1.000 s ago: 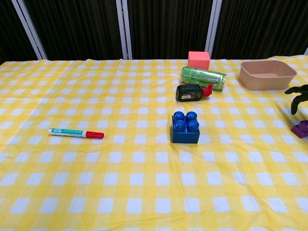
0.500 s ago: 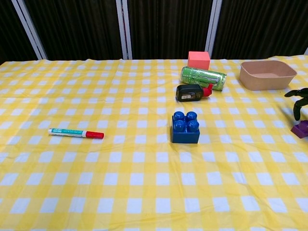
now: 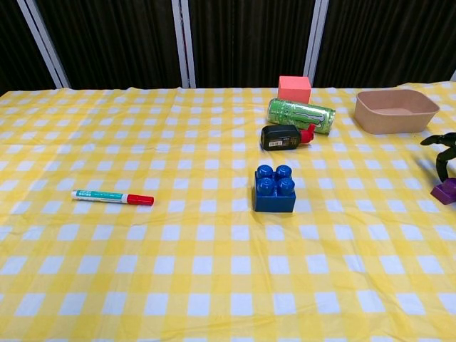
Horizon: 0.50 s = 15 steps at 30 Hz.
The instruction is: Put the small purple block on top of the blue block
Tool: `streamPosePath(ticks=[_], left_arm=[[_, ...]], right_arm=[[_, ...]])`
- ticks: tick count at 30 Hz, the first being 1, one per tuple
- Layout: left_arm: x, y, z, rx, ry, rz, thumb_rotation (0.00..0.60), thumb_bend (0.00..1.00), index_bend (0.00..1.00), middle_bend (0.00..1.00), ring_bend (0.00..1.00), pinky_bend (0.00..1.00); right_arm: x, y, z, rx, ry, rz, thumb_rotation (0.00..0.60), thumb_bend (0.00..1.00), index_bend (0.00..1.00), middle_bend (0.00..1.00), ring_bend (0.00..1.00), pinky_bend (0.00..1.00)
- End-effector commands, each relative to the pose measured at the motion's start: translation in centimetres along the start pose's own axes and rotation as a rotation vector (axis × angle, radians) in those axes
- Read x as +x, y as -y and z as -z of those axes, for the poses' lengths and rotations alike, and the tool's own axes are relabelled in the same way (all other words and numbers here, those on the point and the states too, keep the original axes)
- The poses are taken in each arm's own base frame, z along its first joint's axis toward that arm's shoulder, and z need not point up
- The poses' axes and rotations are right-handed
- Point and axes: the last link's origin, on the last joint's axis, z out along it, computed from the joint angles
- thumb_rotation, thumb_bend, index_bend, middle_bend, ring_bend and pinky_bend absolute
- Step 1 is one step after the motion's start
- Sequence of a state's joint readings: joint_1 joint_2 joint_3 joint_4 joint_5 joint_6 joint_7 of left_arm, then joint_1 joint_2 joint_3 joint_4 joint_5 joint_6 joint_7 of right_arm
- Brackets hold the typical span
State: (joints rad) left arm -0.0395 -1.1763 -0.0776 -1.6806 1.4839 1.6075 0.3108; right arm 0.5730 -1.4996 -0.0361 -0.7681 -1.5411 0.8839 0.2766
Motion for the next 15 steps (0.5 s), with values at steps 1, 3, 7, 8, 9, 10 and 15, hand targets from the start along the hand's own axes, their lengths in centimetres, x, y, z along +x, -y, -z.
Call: streamPosePath(ticks=[1,3,7,8,9,10,15], left_arm=[[0.0,0.0,-0.01,0.002,-0.001,-0.001,0.6,0.24,0.2,0.09,0.0,0.05],[-0.01,-0.02,0.0,0.003,-0.002,-0.001,0.6,0.24,0.2,0.09,0.0,0.05],[-0.03,-0.05,0.01,0.002,-0.001,-0.003,0.6,0.24,0.2,0.09,0.0,0.05],[-0.05,-0.05,0.0,0.002,0.0,-0.003,0.6,0.24,0.2,0.09,0.0,0.05],[-0.06,-0.06,-0.01,0.002,0.001,-0.003,0.6,0.24,0.2,0.09,0.0,0.05],[-0.07,-0.07,-0.02,0.002,0.001,-0.003,0.6,0.24,0.2,0.09,0.0,0.05],[-0.12,-0.15,-0.05,-0.001,0.003,-0.004,0.6,0.24,0.2,0.09,0.0,0.05]], right_arm=[[0.05,0.04,-0.09,0.003,-0.004,0.006,0.6,0.29,0.5,0.02,0.0,0.0],[0.09,0.06,-0.14,0.004,-0.008,0.005,0.6,0.29,0.52,0.02,0.0,0.0],[0.19,0.09,-0.3,0.002,-0.011,0.011,0.6,0.29,0.55,0.03,0.0,0.0],[0.25,0.08,-0.33,0.001,-0.013,0.012,0.6,0.29,0.55,0.03,0.0,0.0],[0.28,0.13,-0.39,0.001,-0.013,0.012,0.6,0.29,0.55,0.03,0.0,0.0],[0.31,0.15,-0.43,0.0,-0.014,0.012,0.6,0.29,0.55,0.03,0.0,0.0],[0.66,0.44,-0.75,0.002,-0.016,0.011,0.6,0.29,0.55,0.03,0.0,0.0]])
